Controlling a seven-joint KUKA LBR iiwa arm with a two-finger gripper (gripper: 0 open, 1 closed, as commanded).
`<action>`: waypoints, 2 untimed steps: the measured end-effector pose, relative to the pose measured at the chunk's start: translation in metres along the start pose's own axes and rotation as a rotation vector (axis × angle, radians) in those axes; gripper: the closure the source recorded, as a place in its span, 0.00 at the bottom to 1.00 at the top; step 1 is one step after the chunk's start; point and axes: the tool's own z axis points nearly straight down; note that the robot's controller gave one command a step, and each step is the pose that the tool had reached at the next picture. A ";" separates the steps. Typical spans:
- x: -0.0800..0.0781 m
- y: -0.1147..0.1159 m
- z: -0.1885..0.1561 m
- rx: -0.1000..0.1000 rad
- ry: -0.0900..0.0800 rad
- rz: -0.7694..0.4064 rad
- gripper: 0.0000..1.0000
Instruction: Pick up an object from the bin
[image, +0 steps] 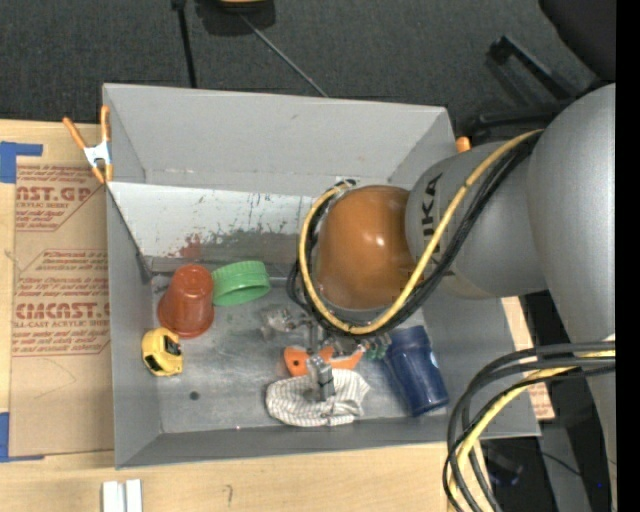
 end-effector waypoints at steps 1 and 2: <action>0.013 -0.031 0.018 0.000 0.003 0.269 1.00; 0.013 -0.031 0.018 0.000 0.003 0.269 1.00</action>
Offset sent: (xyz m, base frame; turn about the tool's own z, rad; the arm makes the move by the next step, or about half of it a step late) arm 0.0000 0.0000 0.0000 0.0000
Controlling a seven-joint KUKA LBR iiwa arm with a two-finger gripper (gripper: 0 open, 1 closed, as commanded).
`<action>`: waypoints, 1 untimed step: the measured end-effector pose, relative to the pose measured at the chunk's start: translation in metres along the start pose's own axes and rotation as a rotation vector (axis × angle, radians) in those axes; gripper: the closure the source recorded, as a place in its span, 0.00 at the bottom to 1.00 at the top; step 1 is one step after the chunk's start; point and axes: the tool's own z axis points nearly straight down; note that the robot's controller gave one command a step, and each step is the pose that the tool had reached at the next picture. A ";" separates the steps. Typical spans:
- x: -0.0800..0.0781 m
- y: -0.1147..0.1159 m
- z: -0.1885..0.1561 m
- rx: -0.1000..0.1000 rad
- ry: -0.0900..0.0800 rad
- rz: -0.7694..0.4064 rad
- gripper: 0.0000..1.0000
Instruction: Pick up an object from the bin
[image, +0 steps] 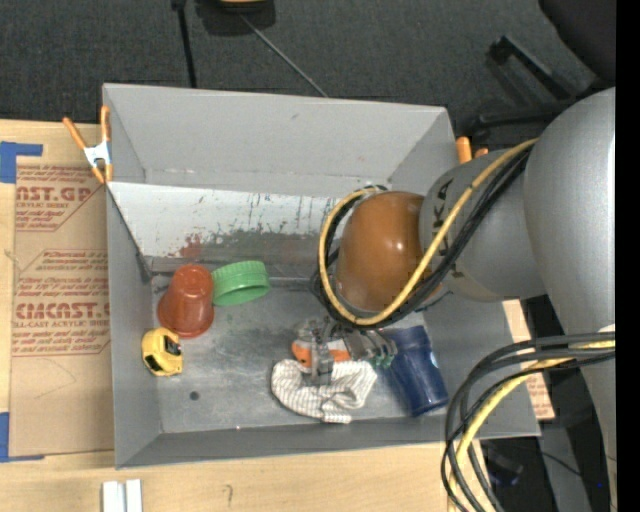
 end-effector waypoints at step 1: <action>0.001 0.000 -0.002 0.000 0.000 0.000 1.00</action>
Offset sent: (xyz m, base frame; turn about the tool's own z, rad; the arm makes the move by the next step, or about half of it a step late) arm 0.0001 -0.0001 0.1134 0.0000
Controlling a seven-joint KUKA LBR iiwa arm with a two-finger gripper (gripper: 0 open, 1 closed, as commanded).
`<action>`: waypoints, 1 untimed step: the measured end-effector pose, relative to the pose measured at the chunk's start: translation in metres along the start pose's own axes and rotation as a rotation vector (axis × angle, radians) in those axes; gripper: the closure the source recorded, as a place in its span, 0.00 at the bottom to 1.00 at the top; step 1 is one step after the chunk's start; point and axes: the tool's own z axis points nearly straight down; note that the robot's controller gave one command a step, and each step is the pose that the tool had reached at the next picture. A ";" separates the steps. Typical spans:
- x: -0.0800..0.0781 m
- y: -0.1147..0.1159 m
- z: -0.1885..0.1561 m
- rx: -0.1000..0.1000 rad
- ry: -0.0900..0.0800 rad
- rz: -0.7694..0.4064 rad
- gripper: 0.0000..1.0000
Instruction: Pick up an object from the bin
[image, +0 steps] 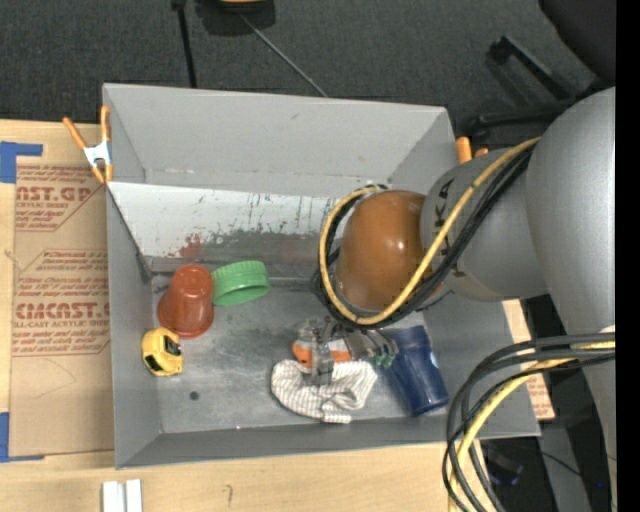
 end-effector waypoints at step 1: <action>0.002 0.001 -0.013 -0.001 0.007 0.000 1.00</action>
Offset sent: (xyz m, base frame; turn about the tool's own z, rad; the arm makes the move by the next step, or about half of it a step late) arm 0.0001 -0.0001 0.0433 0.0000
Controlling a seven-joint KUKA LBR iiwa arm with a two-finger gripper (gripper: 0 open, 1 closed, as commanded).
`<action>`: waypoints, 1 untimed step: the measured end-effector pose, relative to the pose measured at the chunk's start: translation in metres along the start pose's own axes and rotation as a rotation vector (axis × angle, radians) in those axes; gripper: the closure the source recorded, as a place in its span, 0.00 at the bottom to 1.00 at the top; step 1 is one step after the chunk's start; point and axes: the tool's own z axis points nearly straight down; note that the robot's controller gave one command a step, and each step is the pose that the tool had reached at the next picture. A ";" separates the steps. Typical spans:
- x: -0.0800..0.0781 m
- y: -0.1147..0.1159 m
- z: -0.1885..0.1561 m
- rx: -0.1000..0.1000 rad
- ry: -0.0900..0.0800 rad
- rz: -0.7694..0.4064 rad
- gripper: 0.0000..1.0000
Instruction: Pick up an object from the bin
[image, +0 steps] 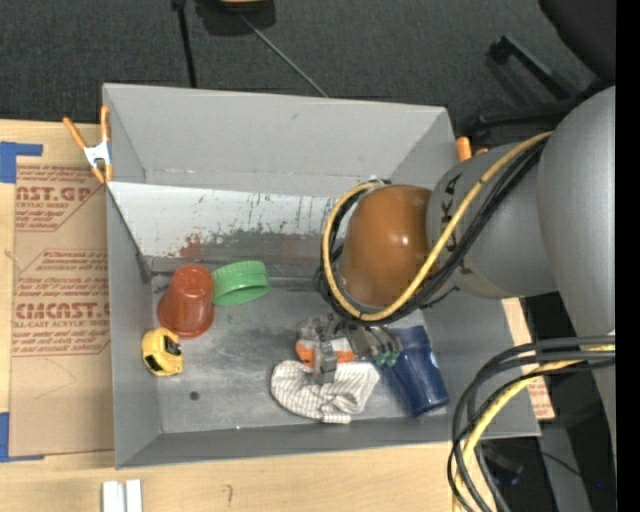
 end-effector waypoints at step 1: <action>0.000 0.000 -0.022 0.001 -0.003 0.000 1.00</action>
Offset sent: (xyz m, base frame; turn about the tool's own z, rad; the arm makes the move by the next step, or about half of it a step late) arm 0.0000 0.0000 0.0423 0.0000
